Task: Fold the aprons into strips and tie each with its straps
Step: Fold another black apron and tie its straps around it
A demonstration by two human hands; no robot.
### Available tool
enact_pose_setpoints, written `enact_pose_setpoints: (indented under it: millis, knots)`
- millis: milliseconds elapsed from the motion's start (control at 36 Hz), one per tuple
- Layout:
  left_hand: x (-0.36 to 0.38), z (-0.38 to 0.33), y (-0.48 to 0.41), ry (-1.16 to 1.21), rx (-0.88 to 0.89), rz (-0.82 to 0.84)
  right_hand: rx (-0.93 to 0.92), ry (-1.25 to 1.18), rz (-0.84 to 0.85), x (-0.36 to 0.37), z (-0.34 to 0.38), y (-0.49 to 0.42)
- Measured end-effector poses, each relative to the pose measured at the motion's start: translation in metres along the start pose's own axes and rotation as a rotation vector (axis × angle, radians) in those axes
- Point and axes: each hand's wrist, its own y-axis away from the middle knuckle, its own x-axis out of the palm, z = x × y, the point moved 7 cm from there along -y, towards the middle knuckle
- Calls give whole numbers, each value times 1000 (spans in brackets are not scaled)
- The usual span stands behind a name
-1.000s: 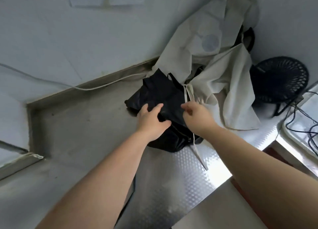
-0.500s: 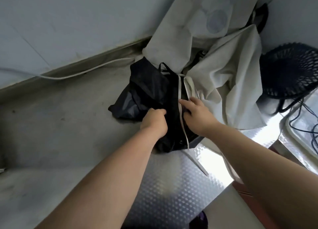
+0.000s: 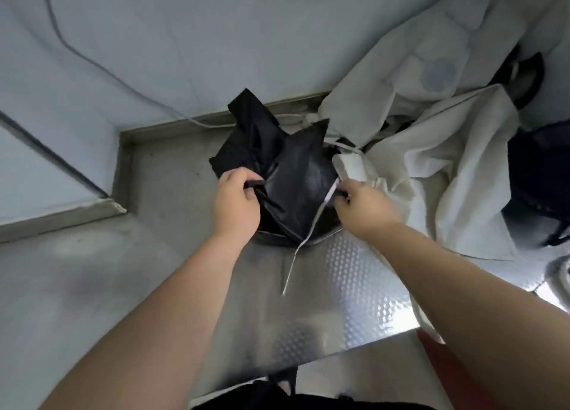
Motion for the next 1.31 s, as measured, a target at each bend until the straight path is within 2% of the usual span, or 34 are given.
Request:
enact_pose_setpoints:
  millis: [111, 194, 361, 500, 556, 667, 722, 806, 861, 944, 1000, 1139, 1306]
  knots:
    - [-27, -4, 44, 67, -15, 0, -227, -183, 10, -9, 37, 26]
    - [-51, -8, 80, 116, -23, -9, -366, -193, 89, -6, 58, 50]
    - [-98, -14, 147, 119, -19, 3, -538, 196, 283, 19, 100, 97]
    - [-133, 1, 185, 14, -101, 15, -690, 373, 232, 39, 123, 139]
    - [-140, 16, 195, -64, -191, 44, -670, 301, 210, 35, 121, 147]
    - [-152, 47, 225, -151, -415, 177, -668, 9, 177, 33, 125, 175]
    - [-148, 53, 231, -62, -469, 186, -725, -53, 156, 34, 129, 185]
    - [-150, 63, 242, 148, -507, 153, -793, -92, 28, 32, 138, 212]
    - [-153, 71, 253, 329, -496, 167, -780, -134, -72, 28, 143, 232]
    - [-165, 80, 271, 478, -489, 197, -618, -303, -123, 28, 136, 256]
    - [-180, 84, 282, 594, -490, 210, -484, -439, -24, 38, 133, 275]
    - [-207, 74, 307, 728, -396, 306, -187, -797, 412, 99, 137, 327]
    - [-227, 82, 338, 600, -340, 438, -139, -863, 569, 135, 148, 364]
